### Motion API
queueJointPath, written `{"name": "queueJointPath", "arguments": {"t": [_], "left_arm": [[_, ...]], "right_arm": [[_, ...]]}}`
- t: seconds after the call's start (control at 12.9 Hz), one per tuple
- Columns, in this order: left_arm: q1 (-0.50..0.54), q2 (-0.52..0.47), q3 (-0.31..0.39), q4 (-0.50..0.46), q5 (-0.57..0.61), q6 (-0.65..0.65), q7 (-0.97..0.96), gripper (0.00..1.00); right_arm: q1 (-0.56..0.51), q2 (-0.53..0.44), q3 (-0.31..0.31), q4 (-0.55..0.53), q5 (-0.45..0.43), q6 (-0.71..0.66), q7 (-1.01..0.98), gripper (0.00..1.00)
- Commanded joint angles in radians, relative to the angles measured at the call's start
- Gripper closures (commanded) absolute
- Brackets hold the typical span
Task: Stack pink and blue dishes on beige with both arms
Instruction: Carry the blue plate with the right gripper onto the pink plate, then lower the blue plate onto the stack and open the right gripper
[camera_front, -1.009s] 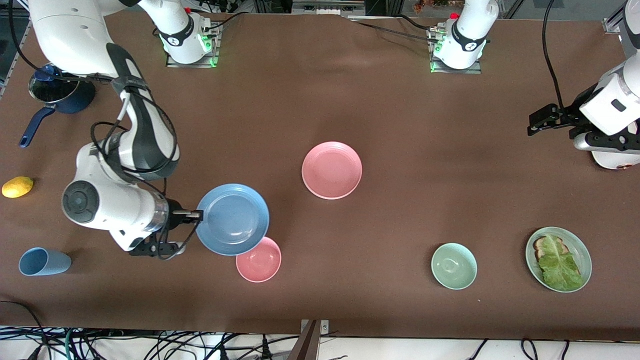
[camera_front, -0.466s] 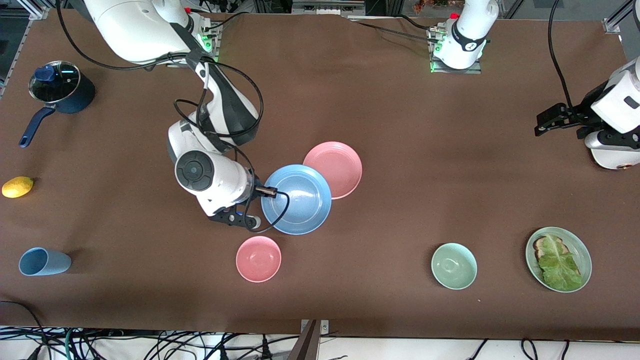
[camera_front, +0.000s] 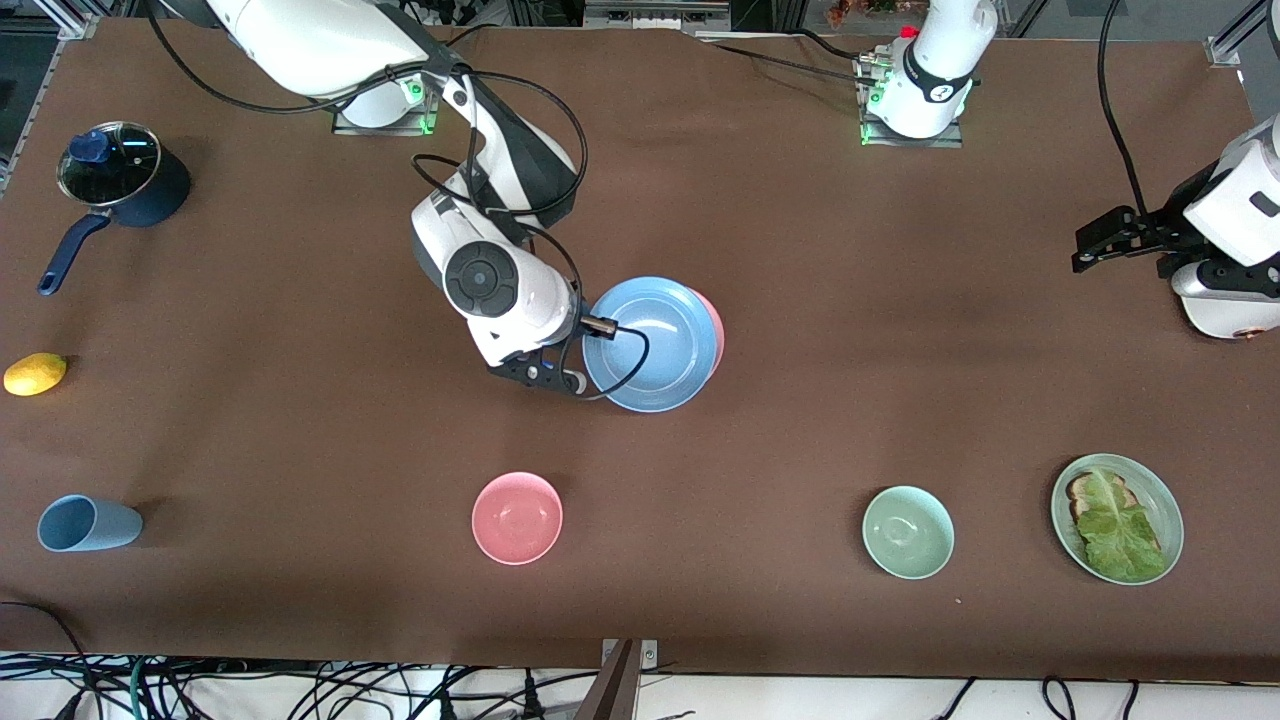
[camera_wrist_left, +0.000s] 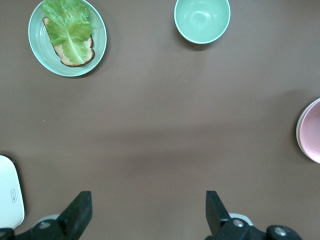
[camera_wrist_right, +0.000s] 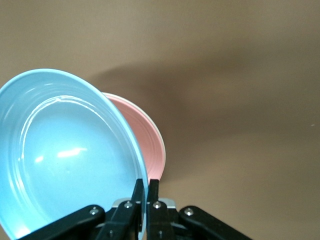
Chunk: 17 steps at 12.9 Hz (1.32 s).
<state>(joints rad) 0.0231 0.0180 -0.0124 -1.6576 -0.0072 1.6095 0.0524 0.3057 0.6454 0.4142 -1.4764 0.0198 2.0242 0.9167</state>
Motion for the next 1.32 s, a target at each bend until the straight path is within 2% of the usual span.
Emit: {"name": "queueJointPath", "arguments": {"t": [0.0, 0.78, 1.24], "left_arm": [[-0.002, -0.003, -0.003, 0.018, 0.021, -0.011, 0.001, 0.00], [-0.002, 0.000, -0.006, 0.024, 0.026, -0.002, 0.003, 0.00], [-0.002, -0.003, -0.006, 0.024, 0.026, -0.003, 0.003, 0.00]], "right_arm": [[0.001, -0.078, 0.015, -0.174, -0.006, 0.126, 0.043, 1.00], [0.042, -0.069, 0.012, -0.289, -0.017, 0.272, 0.090, 1.00], [0.041, -0.066, 0.000, -0.277, -0.029, 0.277, 0.088, 1.00]]}}
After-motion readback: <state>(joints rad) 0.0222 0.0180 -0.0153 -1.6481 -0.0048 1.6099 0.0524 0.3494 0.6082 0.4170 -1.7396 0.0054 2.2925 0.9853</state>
